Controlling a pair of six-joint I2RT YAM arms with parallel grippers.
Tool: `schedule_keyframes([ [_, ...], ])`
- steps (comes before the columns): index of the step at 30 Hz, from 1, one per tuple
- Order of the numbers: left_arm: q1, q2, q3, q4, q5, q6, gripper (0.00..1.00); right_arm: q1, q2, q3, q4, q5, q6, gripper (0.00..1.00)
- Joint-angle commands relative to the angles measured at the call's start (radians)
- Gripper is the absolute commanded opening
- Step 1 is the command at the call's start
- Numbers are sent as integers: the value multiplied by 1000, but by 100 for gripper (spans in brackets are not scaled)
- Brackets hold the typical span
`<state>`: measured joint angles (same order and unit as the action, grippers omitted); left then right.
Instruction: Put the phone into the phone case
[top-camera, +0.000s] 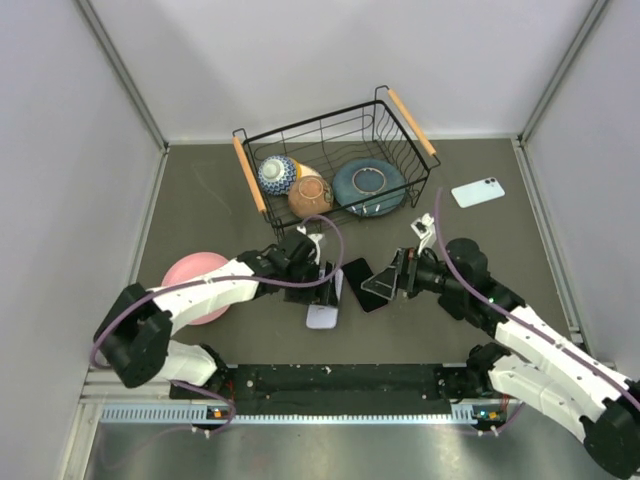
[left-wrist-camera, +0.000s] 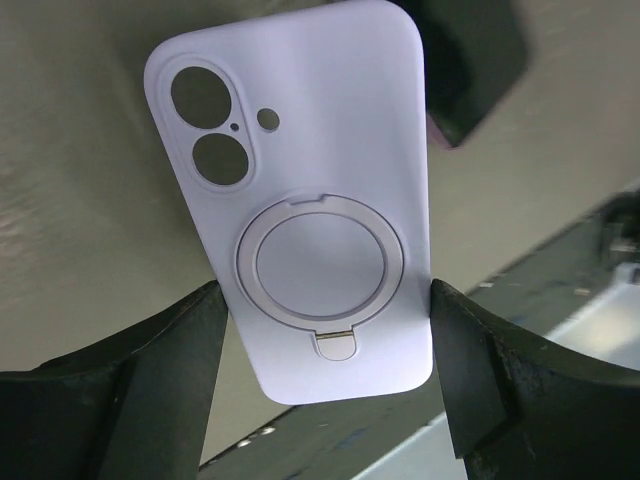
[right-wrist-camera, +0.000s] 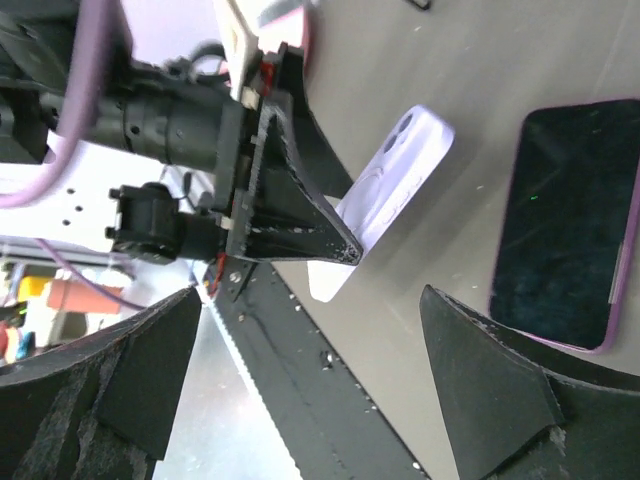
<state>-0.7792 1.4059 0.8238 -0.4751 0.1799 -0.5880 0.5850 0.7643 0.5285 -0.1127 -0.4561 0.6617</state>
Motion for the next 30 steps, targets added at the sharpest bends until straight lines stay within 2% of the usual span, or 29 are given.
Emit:
schedule_keyframes([
  [1, 40, -131, -60, 234, 217, -165, 46, -5, 56, -73, 353, -147, 180, 89],
  [3, 67, -189, -129, 366, 263, -217, 47, 7, 90, -131, 474, -156, 222, 83],
  [6, 84, -251, -205, 528, 322, -279, 50, 41, 119, -180, 553, -142, 263, 74],
  [11, 87, -266, -238, 590, 394, -266, 48, 47, 150, -223, 639, -58, 358, 60],
  [15, 86, -272, -279, 697, 443, -282, 48, 49, 173, -205, 639, -10, 385, 54],
  [19, 87, -282, -311, 754, 483, -294, 48, 47, 210, -191, 640, 14, 406, 52],
  [26, 87, -278, -316, 757, 492, -277, 49, 52, 319, -176, 758, -33, 470, 48],
  [30, 87, -249, -305, 733, 498, -257, 49, 61, 355, -167, 792, -30, 490, 36],
])
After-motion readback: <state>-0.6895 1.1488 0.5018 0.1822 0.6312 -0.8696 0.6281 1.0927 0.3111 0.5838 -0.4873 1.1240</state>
